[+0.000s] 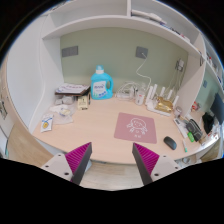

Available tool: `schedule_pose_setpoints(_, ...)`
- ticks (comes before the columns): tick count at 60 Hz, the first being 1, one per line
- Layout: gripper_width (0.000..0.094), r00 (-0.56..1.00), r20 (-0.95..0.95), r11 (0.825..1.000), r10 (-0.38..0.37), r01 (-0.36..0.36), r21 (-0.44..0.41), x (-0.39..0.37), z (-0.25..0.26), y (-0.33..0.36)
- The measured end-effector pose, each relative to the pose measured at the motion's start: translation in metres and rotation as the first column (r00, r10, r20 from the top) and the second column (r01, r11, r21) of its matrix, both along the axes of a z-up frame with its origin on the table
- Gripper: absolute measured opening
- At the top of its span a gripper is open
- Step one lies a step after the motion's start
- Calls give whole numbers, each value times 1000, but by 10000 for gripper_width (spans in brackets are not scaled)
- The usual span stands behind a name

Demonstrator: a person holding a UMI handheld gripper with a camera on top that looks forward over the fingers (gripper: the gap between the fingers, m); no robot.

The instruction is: Arrange mouse

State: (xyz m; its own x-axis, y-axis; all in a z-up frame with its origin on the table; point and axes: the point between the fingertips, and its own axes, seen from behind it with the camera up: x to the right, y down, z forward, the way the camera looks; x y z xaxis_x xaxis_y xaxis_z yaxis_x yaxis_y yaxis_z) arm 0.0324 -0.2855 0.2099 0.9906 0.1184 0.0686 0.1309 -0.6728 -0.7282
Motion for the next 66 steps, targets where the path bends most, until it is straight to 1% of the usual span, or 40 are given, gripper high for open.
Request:
schedule_pose_setpoints(5,834,1000,-7,1000,-16,16,-13,9,-12,-1)
schedule_pose_setpoints(13,837,999,-18,999,-29,29,-41,46,-40,-4)
schedule_pose_setpoints(25,836,998,-2,995,-70,70,-68,149,-105,-9)
schedule_pose_setpoints(29,839,996,13,995,-88,89,-54,190,-124,-3)
schedule_pose_setpoints(37,835,992,65,994,-108,107,13,276,-152,22)
schedule_pose_setpoints(49,836,990,105,993,-94,86,81,361,-185,76)
schedule_pose_setpoints(57,836,993,97,995,-67,60,74,384,-207,107)
schedule_pose_setpoints(60,836,994,93,997,-57,51,58,389,-217,116)
schedule_pose_setpoints(62,826,997,69,997,-44,39,73,387,-216,125)
schedule_pose_setpoints(66,839,998,53,997,-32,28,78,388,-217,139)
